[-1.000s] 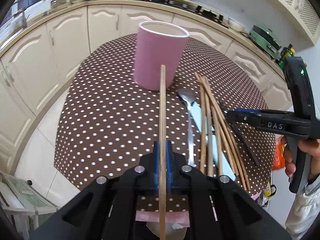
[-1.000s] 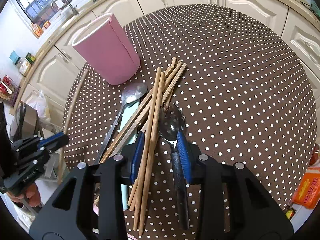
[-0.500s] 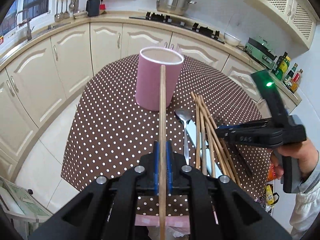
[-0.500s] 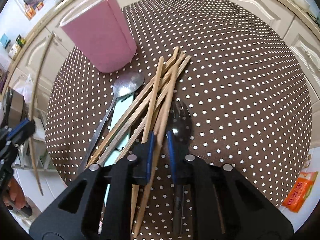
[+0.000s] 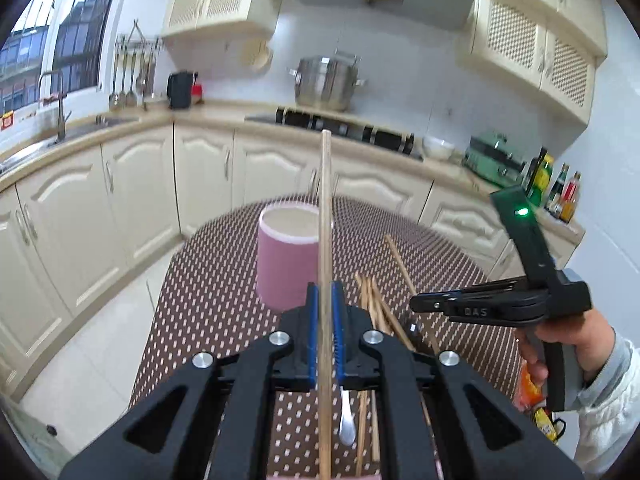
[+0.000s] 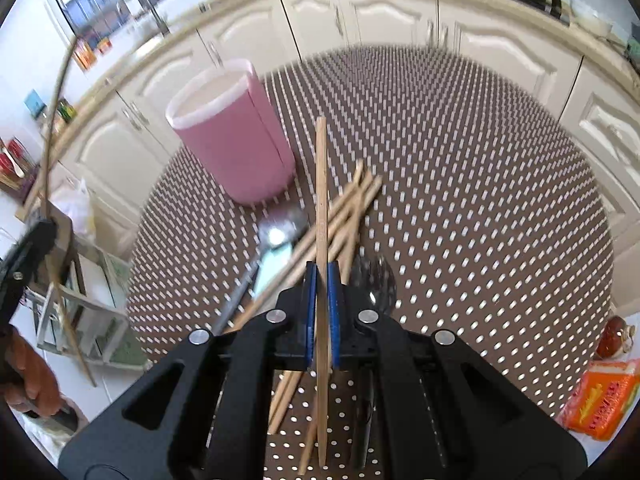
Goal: Organize utensils
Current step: 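Carry both chopsticks over the pink cup and drop them inside with both tools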
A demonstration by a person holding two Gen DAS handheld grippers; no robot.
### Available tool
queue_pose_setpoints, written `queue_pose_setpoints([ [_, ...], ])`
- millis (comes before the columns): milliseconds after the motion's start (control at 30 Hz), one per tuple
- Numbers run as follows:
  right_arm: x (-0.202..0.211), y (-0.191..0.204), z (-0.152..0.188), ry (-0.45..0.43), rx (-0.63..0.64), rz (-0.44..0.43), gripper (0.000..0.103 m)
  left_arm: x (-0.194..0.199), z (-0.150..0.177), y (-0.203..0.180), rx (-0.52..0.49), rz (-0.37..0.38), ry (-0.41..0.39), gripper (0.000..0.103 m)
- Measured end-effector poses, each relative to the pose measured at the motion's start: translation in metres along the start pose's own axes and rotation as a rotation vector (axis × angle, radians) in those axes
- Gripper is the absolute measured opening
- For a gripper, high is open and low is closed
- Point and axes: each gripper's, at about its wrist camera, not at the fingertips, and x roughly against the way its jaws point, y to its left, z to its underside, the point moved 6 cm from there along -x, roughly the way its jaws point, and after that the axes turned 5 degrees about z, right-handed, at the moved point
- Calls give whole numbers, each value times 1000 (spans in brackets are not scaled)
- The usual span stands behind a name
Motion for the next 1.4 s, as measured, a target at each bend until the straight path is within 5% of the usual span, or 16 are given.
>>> queue_pose_setpoints([
  [333, 77, 16, -59, -334, 15, -92, 6, -14, -53, -15, -18, 44, -174, 7],
  [733, 116, 28, -117, -617, -26, -172, 6, -31, -115, 8, 71, 99, -455, 7],
  [933, 117, 33, -131, -719, -22, -127, 6, -47, -129, 30, 91, 11, -599, 7],
  [1167, 98, 29, -126, -845, -66, -50, 6, -82, -129, 52, 119, -69, -625, 7],
  [1400, 77, 27, -132, -831, -92, -66, 6, -109, -107, 61, 110, -89, -549, 7],
])
